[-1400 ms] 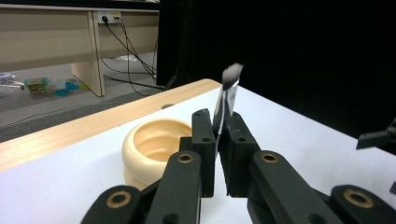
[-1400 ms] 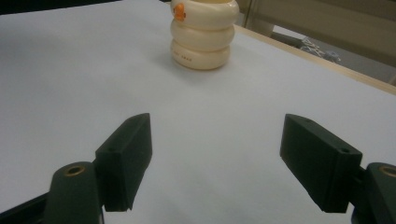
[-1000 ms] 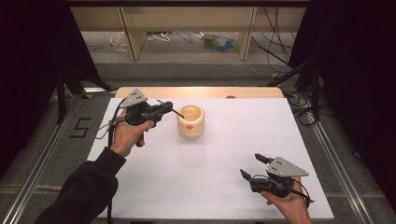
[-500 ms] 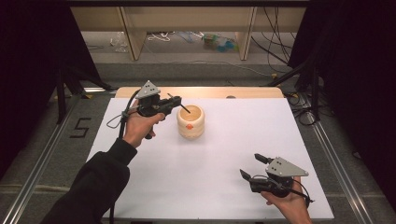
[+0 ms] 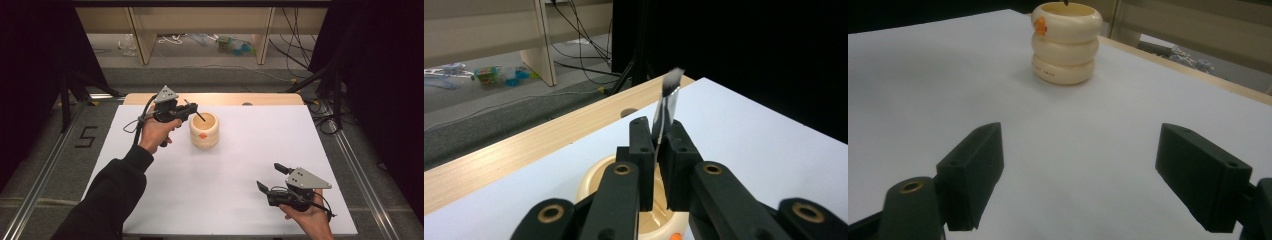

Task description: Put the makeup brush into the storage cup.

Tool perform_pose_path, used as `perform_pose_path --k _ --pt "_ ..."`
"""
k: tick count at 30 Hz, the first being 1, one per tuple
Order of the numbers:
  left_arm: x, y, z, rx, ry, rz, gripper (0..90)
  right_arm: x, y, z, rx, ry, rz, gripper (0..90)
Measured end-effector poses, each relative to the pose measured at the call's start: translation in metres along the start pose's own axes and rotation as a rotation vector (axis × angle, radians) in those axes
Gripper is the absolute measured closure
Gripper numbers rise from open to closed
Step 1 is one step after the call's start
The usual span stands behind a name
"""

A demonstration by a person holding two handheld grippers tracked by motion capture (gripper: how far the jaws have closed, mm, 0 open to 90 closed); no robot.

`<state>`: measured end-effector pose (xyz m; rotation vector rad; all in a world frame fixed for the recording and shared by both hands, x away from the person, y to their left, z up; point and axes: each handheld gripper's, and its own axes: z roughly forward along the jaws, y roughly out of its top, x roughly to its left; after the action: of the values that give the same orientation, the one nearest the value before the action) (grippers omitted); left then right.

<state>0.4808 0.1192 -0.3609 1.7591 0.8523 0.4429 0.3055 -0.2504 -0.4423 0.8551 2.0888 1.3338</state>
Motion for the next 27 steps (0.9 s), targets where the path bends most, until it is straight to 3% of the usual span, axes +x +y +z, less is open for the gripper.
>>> perform_pose_path --k 27 --pt "0.004 -0.015 0.028 0.084 0.005 -0.012 84.8 0.001 0.000 0.001 0.004 0.003 -0.012 21.2"
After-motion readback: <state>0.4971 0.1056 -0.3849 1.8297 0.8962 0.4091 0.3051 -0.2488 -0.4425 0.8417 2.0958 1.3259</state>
